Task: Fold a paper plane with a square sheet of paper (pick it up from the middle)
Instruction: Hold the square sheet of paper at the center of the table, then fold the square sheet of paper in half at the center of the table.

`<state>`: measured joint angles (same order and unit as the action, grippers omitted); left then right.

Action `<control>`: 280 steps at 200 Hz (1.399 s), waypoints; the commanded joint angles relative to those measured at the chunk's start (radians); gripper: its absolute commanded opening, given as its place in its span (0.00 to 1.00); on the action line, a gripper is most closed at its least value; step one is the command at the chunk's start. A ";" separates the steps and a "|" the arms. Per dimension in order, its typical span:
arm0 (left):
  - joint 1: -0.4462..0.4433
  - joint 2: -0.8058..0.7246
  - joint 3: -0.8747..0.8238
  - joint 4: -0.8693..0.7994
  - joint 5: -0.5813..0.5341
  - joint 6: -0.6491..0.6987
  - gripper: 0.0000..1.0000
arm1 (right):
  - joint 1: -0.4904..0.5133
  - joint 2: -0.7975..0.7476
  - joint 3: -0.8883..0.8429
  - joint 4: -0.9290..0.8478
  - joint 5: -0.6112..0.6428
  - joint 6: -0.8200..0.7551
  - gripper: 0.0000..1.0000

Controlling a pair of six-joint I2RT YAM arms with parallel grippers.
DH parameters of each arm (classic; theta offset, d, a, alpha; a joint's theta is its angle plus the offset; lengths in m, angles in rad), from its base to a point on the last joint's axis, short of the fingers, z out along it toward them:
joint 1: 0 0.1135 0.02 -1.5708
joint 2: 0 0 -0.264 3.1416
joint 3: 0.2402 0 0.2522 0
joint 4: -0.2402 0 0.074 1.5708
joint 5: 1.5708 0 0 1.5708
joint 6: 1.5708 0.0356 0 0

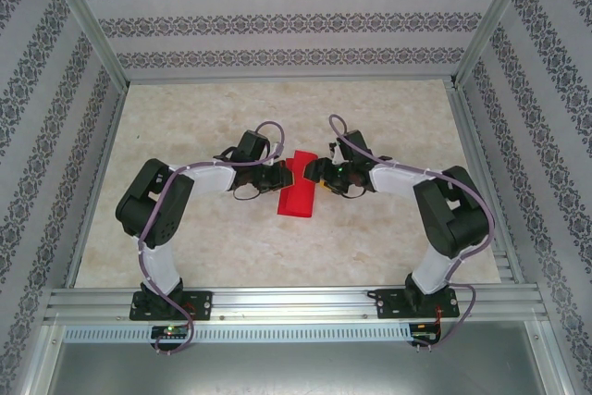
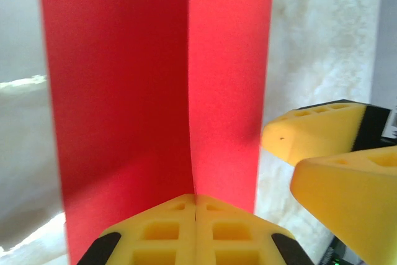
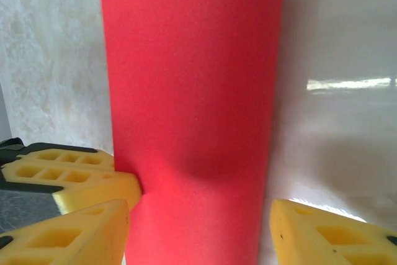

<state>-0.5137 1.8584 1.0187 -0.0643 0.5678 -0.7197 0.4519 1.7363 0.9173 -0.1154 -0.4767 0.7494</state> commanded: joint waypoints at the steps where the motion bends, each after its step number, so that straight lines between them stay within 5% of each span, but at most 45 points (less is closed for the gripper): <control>1: -0.010 0.011 0.032 -0.093 -0.074 0.058 0.00 | 0.009 0.049 0.053 -0.042 -0.019 -0.024 0.60; 112: -0.010 0.034 0.051 -0.126 -0.134 0.052 0.00 | 0.028 0.165 0.136 -0.151 -0.002 -0.061 0.51; 147: -0.010 0.032 0.056 -0.141 -0.149 0.058 0.07 | 0.028 0.197 0.156 -0.199 0.022 -0.068 0.48; 201: -0.003 -0.033 0.081 -0.213 -0.207 0.057 0.40 | 0.037 0.266 0.207 -0.331 0.106 -0.082 0.41; 280: 0.045 -0.134 0.016 -0.181 -0.303 -0.006 0.45 | 0.051 0.348 0.249 -0.422 0.169 -0.090 0.41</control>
<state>-0.4915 1.7630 1.0695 -0.2592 0.3130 -0.6910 0.4782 1.9614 1.1938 -0.4614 -0.4423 0.6785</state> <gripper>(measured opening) 0.447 0.406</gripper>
